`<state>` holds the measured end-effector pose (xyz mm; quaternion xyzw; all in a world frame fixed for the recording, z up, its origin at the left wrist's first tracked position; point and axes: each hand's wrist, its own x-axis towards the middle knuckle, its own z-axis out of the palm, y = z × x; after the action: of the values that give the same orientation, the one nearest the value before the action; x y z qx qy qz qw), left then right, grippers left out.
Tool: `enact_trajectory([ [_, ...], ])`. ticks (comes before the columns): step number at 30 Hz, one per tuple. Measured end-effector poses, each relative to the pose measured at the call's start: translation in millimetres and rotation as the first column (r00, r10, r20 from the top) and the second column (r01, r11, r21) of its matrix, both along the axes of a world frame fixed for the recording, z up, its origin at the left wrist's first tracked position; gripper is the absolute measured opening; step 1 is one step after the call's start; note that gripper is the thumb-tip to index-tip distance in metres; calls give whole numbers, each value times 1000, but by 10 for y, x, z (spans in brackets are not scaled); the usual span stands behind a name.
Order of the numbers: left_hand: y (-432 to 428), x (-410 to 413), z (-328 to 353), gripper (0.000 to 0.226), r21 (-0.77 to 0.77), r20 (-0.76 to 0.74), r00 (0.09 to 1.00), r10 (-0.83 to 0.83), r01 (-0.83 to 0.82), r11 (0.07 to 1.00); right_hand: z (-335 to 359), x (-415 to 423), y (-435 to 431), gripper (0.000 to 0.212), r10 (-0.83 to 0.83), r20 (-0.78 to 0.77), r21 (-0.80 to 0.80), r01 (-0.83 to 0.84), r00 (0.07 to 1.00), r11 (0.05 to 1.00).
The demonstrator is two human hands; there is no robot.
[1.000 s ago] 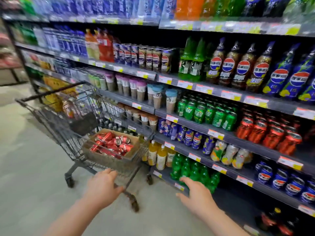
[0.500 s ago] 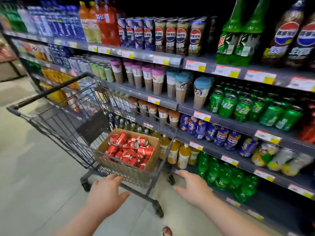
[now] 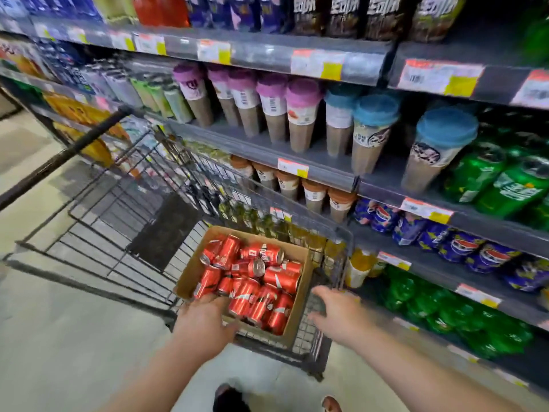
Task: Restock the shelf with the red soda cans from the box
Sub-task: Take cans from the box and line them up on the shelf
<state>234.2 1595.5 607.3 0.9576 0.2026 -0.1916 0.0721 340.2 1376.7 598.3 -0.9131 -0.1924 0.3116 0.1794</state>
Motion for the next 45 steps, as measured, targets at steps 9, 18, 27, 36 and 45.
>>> enact_trajectory([
  [9,693,801,-1003,49,-197,-273,955,-117,64,978,-941,136,763,39,-195,-223,-13,197,955,980],
  [18,1276,1400,-1852,48,-278,-354,887,-297,203,939,-1921,272,1565,49,-482,-343,-140,464,806,875],
  [27,1426,1264,-2382,68,-375,-397,900,-182,22,927,-2539,205,1848,84,-785,-405,-248,770,469,588],
  [36,1278,1205,-2605,60,-548,-417,901,122,-357,757,-2484,125,1708,70,-775,-422,-128,815,471,565],
  [45,1009,1124,-2795,87,-471,-362,894,264,-419,776,-2081,4,1483,59,-779,-494,96,915,386,392],
])
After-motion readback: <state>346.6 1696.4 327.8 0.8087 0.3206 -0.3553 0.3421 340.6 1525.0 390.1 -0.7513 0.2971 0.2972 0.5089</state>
